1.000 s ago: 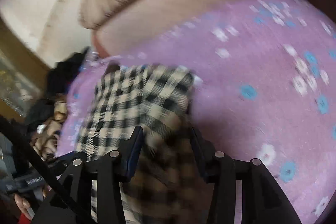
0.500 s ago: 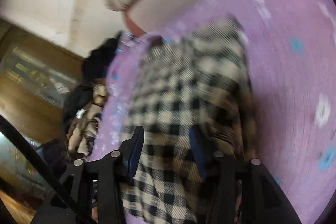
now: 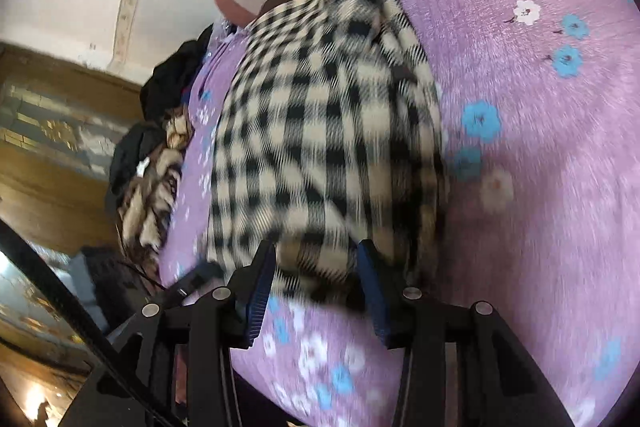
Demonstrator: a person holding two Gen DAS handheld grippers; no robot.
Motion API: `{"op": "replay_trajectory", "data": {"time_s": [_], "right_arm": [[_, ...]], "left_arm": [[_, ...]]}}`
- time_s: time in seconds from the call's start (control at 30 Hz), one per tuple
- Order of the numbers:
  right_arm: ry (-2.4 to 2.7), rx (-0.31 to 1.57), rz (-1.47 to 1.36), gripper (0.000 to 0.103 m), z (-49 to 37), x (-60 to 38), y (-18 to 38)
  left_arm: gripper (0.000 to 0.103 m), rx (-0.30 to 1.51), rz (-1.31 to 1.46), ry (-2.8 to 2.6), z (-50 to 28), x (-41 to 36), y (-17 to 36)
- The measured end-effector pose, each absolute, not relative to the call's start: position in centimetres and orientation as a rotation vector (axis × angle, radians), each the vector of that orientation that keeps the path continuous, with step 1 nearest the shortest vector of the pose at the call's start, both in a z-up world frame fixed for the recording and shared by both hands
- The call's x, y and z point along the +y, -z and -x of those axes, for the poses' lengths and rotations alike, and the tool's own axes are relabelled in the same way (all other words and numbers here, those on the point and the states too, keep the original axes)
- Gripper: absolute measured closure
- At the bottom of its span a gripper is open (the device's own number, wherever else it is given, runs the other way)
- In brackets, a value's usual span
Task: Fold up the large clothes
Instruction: 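Lay the folded hem down, open both grippers and withdraw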
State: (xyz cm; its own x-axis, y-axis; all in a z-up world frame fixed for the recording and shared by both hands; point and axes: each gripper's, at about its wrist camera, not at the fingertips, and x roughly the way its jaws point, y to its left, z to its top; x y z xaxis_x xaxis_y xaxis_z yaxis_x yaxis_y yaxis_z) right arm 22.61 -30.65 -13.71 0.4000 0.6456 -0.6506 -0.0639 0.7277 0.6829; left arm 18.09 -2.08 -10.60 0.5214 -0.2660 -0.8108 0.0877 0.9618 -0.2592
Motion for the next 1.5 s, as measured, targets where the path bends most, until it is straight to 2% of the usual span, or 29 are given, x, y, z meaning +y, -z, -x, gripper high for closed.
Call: {"op": "replay_trajectory", "data": {"time_s": [0.1, 0.13, 0.17, 0.2, 0.23, 0.27, 0.37, 0.5, 0.67, 0.8, 0.97, 1.1, 1.27, 1.43, 1.5], "right_arm": [[-0.472, 1.065, -0.549, 0.055, -20.6, -29.3, 13.7], [-0.462, 1.047, -0.520, 0.055, -20.1, -28.8, 13.3], [-0.441, 1.014, -0.458, 0.055, -19.5, -28.1, 12.6], [-0.420, 0.980, -0.400, 0.055, -19.1, -27.3, 11.8], [-0.402, 0.938, -0.342, 0.055, -18.6, -26.7, 11.0], [-0.386, 0.894, -0.290, 0.055, -18.0, -26.0, 10.1], [-0.382, 0.801, -0.244, 0.055, -17.3, -24.2, 8.2], [-0.423, 0.775, -0.259, 0.055, -19.2, -20.9, 7.4], [-0.470, 0.982, -0.247, 0.054, -22.9, -17.9, 12.3], [-0.546, 0.984, -0.205, 0.052, -21.4, -17.0, 11.8], [-0.421, 0.849, -0.168, 0.051, -18.5, -19.4, 9.3], [-0.283, 0.752, -0.194, 0.043, -17.2, -22.7, 7.7], [-0.180, 0.704, -0.199, 0.043, -16.2, -24.4, 6.9], [-0.105, 0.678, -0.069, 0.039, -14.5, -23.1, 6.8], [-0.060, 0.654, 0.004, 0.034, -13.8, -22.5, 6.7]], "left_arm": [[0.039, 0.857, 0.086, 0.120, -15.4, -1.8, 7.6], [0.033, 0.800, 0.047, 0.072, -14.4, -1.8, 6.5], [0.021, 0.716, 0.001, 0.005, -13.1, -1.8, 5.2], [0.014, 0.614, -0.035, -0.056, -11.6, -1.9, 3.9], [0.003, 0.518, -0.055, -0.097, -10.2, -1.9, 2.6], [0.000, 0.455, -0.064, -0.116, -9.2, -2.0, 1.7], [0.000, 0.335, -0.066, -0.129, -7.2, -2.0, -0.8], [0.000, 0.368, 0.010, -0.088, -7.1, -1.9, -1.5], [0.000, 0.427, 0.023, -0.100, -7.3, -2.2, -1.1], [0.000, 0.393, 0.006, -0.142, -6.6, -1.8, -1.5], [0.000, 0.448, 0.041, -0.134, -6.7, -1.1, -1.6], [0.000, 0.469, 0.038, -0.140, -5.7, -1.6, -1.2], [0.000, 0.479, 0.016, -0.147, -5.0, -2.3, -1.2], [0.000, 0.513, 0.008, -0.151, -5.0, -3.0, -0.7], [0.000, 0.536, 0.002, -0.173, -5.4, -3.2, -0.1]]}}
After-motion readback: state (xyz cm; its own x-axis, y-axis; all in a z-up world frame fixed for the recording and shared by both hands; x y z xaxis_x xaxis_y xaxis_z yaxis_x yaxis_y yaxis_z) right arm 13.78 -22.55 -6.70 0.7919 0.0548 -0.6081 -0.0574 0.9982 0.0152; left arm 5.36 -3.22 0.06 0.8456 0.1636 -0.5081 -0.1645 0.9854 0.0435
